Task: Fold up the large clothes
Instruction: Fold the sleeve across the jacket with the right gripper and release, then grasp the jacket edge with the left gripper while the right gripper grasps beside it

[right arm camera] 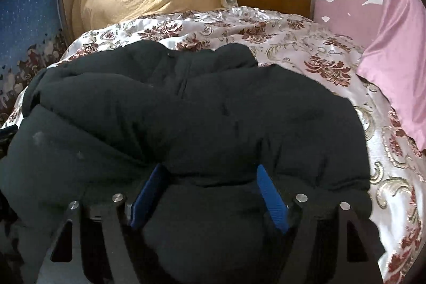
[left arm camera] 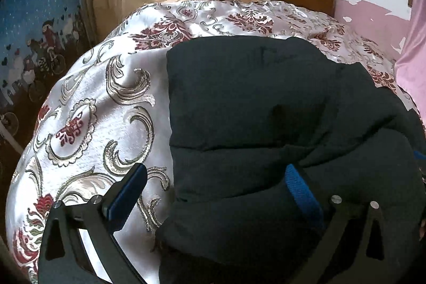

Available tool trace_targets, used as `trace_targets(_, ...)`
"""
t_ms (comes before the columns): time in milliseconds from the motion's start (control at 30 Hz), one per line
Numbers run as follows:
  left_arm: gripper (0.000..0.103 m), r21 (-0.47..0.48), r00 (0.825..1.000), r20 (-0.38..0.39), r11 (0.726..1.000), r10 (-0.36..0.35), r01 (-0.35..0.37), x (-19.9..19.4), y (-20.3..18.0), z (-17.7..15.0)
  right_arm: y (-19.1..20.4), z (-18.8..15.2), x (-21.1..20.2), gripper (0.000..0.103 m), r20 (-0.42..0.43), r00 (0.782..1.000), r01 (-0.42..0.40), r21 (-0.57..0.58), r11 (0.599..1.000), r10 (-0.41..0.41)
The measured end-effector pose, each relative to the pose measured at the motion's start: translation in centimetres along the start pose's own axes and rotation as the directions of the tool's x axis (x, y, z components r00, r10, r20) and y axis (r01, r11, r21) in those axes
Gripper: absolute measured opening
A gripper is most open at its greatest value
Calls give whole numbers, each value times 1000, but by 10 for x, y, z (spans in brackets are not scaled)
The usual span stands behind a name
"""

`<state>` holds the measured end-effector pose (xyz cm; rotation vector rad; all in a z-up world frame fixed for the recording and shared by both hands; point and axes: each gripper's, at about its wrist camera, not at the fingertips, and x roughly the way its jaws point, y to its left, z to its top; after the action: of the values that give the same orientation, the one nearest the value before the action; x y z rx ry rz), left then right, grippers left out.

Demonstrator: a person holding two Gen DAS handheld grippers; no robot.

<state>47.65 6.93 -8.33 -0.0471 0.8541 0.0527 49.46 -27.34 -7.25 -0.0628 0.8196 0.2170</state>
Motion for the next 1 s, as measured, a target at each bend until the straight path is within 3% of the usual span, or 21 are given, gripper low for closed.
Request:
trace_targets(300, 103, -13, 1000, 4, 1000, 2, -2, 9, 2, -4, -3, -7, 9, 71, 4, 1000, -13, 12, 1000, 13)
trace_targets(600, 102, -131, 994, -5, 986, -106, 104, 4, 19, -4, -3, -8, 7, 73, 13, 1000, -23, 17, 1000, 23)
trace_targets(700, 102, -188, 991, -70, 977, -113, 98, -11, 25, 9, -6, -2, 0, 75, -1, 999, -46, 26, 999, 46)
trace_targets(767, 102, -191, 991, -32, 974, -131, 122, -32, 27, 24, -9, 7, -12, 76, -29, 997, -66, 13, 998, 67)
trace_targets(867, 102, -144, 989, 29, 978, -147, 150, -58, 18, 57, -20, 32, -41, 81, -1, 993, -122, 8, 993, 122)
trace_targets(900, 102, -117, 986, 40, 979, -161, 164, -62, 11, 71, -25, 46, -49, 88, 10, 991, -137, 14, 991, 137)
trace_targets(1000, 102, -43, 982, 32, 982, -185, 186, -53, -11, 112, -33, 87, -47, 94, -19, 990, -141, 9, 990, 142)
